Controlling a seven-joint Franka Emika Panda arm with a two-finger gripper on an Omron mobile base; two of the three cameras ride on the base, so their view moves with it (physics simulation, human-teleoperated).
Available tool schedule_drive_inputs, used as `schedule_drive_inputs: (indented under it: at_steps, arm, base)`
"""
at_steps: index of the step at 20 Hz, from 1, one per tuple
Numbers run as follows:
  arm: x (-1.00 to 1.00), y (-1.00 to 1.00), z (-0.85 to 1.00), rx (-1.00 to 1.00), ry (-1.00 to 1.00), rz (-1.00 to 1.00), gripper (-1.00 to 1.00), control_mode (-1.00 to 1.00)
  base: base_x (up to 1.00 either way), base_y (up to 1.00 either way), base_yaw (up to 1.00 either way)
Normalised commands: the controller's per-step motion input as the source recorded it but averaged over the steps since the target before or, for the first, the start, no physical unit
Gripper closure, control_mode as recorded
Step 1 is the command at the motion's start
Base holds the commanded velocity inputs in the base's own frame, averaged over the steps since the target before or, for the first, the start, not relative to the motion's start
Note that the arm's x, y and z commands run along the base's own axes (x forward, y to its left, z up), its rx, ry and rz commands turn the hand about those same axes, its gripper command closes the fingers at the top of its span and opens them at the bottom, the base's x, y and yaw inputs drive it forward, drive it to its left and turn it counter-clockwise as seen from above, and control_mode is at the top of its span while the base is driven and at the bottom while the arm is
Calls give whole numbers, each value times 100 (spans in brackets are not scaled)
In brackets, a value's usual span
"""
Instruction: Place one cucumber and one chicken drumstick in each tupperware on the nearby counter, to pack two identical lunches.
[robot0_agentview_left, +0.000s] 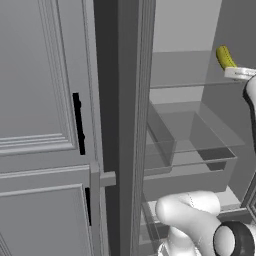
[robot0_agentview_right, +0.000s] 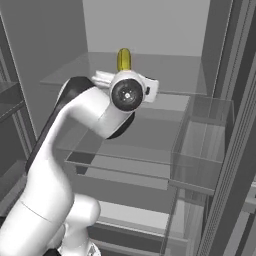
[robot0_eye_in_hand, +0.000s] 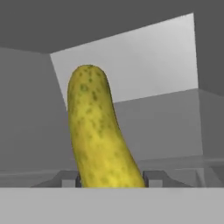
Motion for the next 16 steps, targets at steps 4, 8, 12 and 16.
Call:
schedule_drive_inputs:
  at_steps: [4, 8, 12, 16]
  arm:
    - [-100, 29, -86, -29, 26, 18, 100, -100]
    - [-100, 28, -100, -36, 39, 14, 100, -100]
    - [-75, 31, -75, -32, 32, 7, 100, 100]
    - [0, 0, 0, 0, 0, 0, 100, 100]
  base:
    - [0, 0, 0]
    - [0, 0, 0]
    - [-24, 10, 3]
    - [-91, 26, 48]
